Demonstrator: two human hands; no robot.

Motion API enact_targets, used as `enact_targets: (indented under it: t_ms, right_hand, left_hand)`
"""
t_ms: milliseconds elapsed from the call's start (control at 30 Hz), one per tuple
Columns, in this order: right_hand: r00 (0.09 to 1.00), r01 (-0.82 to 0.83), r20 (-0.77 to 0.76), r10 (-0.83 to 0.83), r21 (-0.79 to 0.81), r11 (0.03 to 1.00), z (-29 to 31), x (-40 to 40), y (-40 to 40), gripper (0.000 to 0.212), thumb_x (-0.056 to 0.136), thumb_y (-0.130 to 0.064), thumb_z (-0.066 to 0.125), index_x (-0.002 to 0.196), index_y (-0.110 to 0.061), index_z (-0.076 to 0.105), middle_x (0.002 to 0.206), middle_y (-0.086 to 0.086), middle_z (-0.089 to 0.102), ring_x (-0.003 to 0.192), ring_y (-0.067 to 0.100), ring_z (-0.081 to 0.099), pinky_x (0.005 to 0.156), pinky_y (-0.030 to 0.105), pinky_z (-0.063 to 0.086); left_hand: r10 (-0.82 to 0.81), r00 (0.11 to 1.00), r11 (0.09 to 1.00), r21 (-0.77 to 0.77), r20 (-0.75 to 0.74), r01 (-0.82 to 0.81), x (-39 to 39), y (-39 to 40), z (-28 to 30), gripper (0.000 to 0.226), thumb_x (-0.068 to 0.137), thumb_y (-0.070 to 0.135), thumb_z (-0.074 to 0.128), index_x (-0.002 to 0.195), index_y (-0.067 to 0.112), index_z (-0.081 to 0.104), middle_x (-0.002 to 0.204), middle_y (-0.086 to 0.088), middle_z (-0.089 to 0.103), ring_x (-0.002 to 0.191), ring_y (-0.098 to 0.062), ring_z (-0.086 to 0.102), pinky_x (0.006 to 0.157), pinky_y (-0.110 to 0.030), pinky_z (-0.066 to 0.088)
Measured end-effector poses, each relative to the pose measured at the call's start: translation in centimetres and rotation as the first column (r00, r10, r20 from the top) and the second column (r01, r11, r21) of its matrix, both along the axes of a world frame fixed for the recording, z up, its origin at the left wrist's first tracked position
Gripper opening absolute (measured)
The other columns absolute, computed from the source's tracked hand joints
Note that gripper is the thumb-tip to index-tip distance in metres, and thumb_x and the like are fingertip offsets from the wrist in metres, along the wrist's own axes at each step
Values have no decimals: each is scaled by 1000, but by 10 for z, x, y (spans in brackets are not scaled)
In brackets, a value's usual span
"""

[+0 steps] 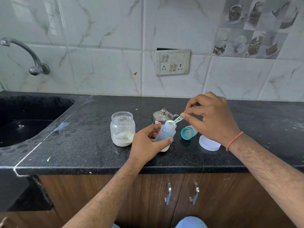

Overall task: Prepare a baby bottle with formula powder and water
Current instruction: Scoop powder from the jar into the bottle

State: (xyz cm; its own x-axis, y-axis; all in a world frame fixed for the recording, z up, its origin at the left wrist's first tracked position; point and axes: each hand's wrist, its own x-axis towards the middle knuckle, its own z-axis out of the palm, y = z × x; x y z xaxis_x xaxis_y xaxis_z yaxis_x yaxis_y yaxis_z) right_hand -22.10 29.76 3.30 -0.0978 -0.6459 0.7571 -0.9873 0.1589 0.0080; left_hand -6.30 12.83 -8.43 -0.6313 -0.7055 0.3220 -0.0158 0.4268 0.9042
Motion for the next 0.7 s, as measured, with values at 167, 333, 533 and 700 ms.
enact_targets:
  t_ms: [167,333,533,700]
  right_hand:
    - [999,-8,37,8,-9,1000,0,1,0,25,95,-52,67,87,-34,83,95,-20,68,91,6,48,83,50,46]
    - [995,-18,94,19,-13,1000,0,2,-1,25,94,-53,67,87,-35,83,94,-21,69,91,9,53,82,55,49]
    - [958,17,287,1,-59,998,-4,0,2,20,92,-47,75,86,-31,84,93,-18,68,94,9,58,85,42,51]
    - [840,38,542,17,-90,995,-11,-4,3,13,90,-38,83,86,-26,85,94,-12,73,84,13,65,74,23,52]
  left_hand:
    - [8,1000,1000,0,-9,-8,0,1,0,69,73,47,101,136,32,76,115,19,80,104,-5,75,96,-36,66]
    - [6,1000,1000,0,-9,-6,0,0,0,69,74,47,101,136,32,76,116,20,80,105,-6,76,96,-36,66]
    - [7,1000,1000,-14,15,-7,2,2,4,71,75,48,100,140,31,74,118,20,78,106,-4,74,98,-33,65]
    - [5,1000,1000,-21,21,-4,3,2,3,73,76,48,99,142,30,73,120,19,78,107,-5,74,100,-33,64]
